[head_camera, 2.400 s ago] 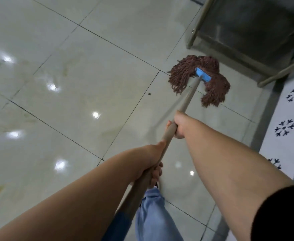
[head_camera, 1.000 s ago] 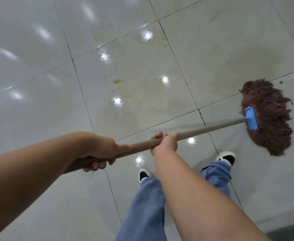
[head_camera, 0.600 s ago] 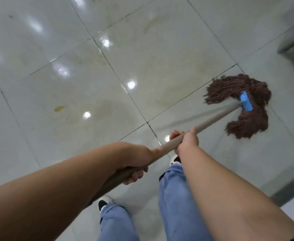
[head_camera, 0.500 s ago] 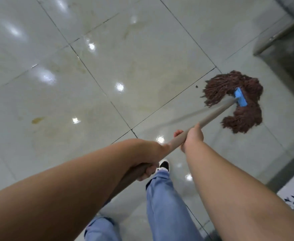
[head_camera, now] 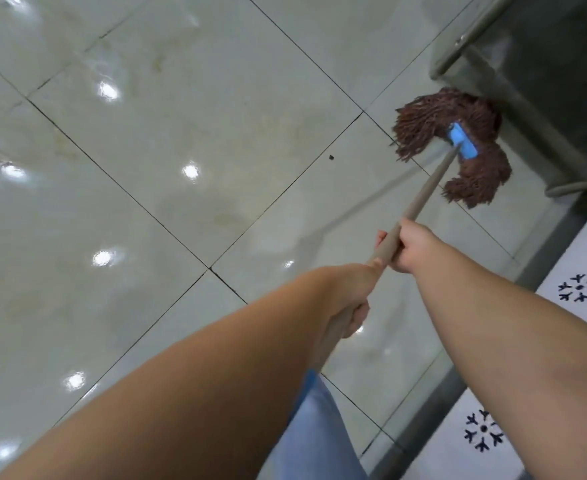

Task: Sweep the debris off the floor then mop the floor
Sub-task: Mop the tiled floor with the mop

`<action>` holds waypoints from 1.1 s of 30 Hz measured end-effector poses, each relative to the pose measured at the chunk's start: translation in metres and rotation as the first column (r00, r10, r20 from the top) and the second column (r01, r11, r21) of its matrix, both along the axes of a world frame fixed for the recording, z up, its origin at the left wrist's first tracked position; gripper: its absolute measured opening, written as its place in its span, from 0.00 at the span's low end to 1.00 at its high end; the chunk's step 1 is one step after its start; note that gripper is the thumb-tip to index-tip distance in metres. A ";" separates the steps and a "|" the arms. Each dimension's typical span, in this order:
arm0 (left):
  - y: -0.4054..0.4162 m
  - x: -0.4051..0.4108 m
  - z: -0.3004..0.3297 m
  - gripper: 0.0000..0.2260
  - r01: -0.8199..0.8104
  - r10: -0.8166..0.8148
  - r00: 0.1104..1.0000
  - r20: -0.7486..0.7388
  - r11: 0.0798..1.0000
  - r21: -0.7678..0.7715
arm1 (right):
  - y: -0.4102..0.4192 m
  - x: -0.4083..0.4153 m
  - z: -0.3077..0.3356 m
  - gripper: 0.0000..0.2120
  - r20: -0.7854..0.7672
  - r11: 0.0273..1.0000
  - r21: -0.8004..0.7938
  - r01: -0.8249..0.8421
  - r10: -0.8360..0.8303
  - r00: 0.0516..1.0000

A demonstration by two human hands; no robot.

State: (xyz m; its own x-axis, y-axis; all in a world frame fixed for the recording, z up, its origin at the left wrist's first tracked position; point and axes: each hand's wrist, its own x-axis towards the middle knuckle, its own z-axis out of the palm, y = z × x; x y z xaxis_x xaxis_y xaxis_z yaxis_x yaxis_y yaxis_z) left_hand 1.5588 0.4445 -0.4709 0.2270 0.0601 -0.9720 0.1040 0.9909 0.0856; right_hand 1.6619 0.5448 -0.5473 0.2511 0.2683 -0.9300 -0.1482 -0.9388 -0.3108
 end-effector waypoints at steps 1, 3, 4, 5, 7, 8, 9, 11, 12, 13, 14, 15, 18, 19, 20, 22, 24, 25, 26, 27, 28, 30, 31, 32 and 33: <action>-0.011 -0.016 0.001 0.32 0.024 -0.024 1.000 -0.003 0.999 0.024 | -0.011 -0.015 -0.001 0.14 -0.001 1.000 -0.009 -0.021 0.021 1.000; -0.040 -0.053 0.007 0.31 0.053 -0.051 0.998 -0.040 0.998 0.035 | -0.039 -0.050 -0.002 0.13 -0.011 0.997 -0.035 -0.065 0.065 0.998; -0.059 -0.074 0.011 0.31 0.070 -0.068 0.996 -0.065 0.997 0.027 | -0.058 -0.069 0.000 0.12 -0.029 0.996 -0.047 -0.073 0.071 0.997; -0.080 -0.095 0.015 0.31 0.091 -0.089 0.992 -0.087 0.996 0.017 | -0.079 -0.089 0.002 0.11 -0.053 0.995 -0.055 -0.077 0.074 0.996; -0.129 -0.135 0.020 0.30 0.120 -0.121 0.985 -0.120 0.993 -0.012 | -0.128 -0.128 0.008 0.08 -0.093 0.994 -0.066 -0.088 0.082 0.992; -0.156 -0.155 0.022 0.29 0.129 -0.132 0.982 -0.132 0.991 -0.033 | -0.155 -0.148 0.012 0.08 -0.114 0.993 -0.073 -0.095 0.087 0.990; -0.184 -0.175 0.025 0.28 0.133 -0.140 0.980 -0.143 0.990 -0.056 | -0.183 -0.169 0.016 0.09 -0.134 0.991 -0.081 -0.106 0.095 0.986; -0.245 -0.217 0.032 0.27 0.120 -0.133 0.977 -0.164 0.989 -0.086 | -0.244 -0.214 0.026 0.11 -0.149 0.985 -0.104 -0.137 0.121 0.981; -0.277 -0.239 0.036 0.28 0.113 -0.129 0.976 -0.175 0.989 -0.095 | -0.275 -0.236 0.031 0.11 -0.152 0.981 -0.120 -0.151 0.133 0.980; -0.309 -0.262 0.041 0.28 0.107 -0.124 0.974 -0.188 0.989 -0.099 | -0.306 -0.261 0.034 0.11 -0.162 0.977 -0.134 -0.163 0.141 0.977; -0.341 -0.285 0.045 0.28 0.100 -0.119 0.972 -0.203 0.990 -0.101 | -0.338 -0.285 0.037 0.10 -0.169 0.975 -0.143 -0.169 0.144 0.975; -0.374 -0.308 0.050 0.27 0.099 -0.121 0.969 -0.215 0.989 -0.111 | -0.371 -0.310 0.041 0.09 -0.161 0.974 -0.148 -0.173 0.149 0.976; -0.466 -0.372 0.076 0.27 0.092 -0.137 0.963 -0.232 0.977 -0.195 | -0.469 -0.381 0.054 0.09 -0.128 0.971 -0.151 -0.187 0.168 0.977; -0.493 -0.391 0.085 0.27 0.082 -0.137 0.961 -0.240 0.971 -0.226 | -0.498 -0.402 0.058 0.10 -0.120 0.968 -0.161 -0.195 0.177 0.977; -0.517 -0.407 0.093 0.28 0.070 -0.134 0.959 -0.250 0.966 -0.250 | -0.523 -0.421 0.062 0.12 -0.107 0.961 -0.179 -0.210 0.193 0.975; -0.551 -0.432 0.104 0.29 0.057 -0.134 0.951 -0.278 0.961 -0.269 | -0.558 -0.450 0.069 0.14 -0.097 0.950 -0.210 -0.230 0.214 0.972; -0.565 -0.445 0.105 0.29 0.054 -0.131 0.945 -0.300 0.966 -0.252 | -0.572 -0.464 0.069 0.14 -0.112 0.947 -0.226 -0.227 0.206 0.972; -0.566 -0.447 0.103 0.30 0.055 -0.128 0.945 -0.301 0.969 -0.240 | -0.572 -0.466 0.068 0.13 -0.117 0.947 -0.232 -0.221 0.199 0.973; -0.563 -0.447 0.100 0.30 0.060 -0.128 0.947 -0.296 0.971 -0.231 | -0.568 -0.465 0.066 0.13 -0.119 0.948 -0.233 -0.216 0.193 0.974; -0.558 -0.444 0.096 0.30 0.065 -0.130 0.949 -0.289 0.972 -0.224 | -0.563 -0.463 0.065 0.13 -0.120 0.950 -0.228 -0.213 0.189 0.975; -0.552 -0.439 0.092 0.30 0.066 -0.129 0.950 -0.286 0.973 -0.219 | -0.555 -0.459 0.063 0.12 -0.120 0.953 -0.221 -0.209 0.186 0.975; -0.537 -0.428 0.085 0.30 0.053 -0.114 0.947 -0.300 0.978 -0.204 | -0.536 -0.450 0.058 0.12 -0.117 0.956 -0.214 -0.200 0.178 0.977; -0.526 -0.423 0.081 0.29 0.045 -0.104 0.945 -0.310 0.981 -0.190 | -0.525 -0.445 0.054 0.12 -0.116 0.957 -0.211 -0.197 0.176 0.978; -0.514 -0.418 0.077 0.28 0.043 -0.097 0.944 -0.316 0.984 -0.174 | -0.511 -0.440 0.051 0.11 -0.117 0.959 -0.204 -0.197 0.176 0.977; -0.498 -0.412 0.072 0.27 0.048 -0.096 0.944 -0.315 0.987 -0.156 | -0.494 -0.435 0.048 0.11 -0.117 0.962 -0.192 -0.195 0.175 0.978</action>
State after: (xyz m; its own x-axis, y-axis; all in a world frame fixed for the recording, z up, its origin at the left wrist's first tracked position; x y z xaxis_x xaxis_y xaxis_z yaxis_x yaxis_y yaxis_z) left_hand 1.1467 -0.0530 -0.3985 -0.0994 -0.0914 -0.9908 0.1738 0.9789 -0.1077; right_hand 1.2272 0.0510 -0.4991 0.1201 0.1066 -0.9870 0.0142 -0.9943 -0.1056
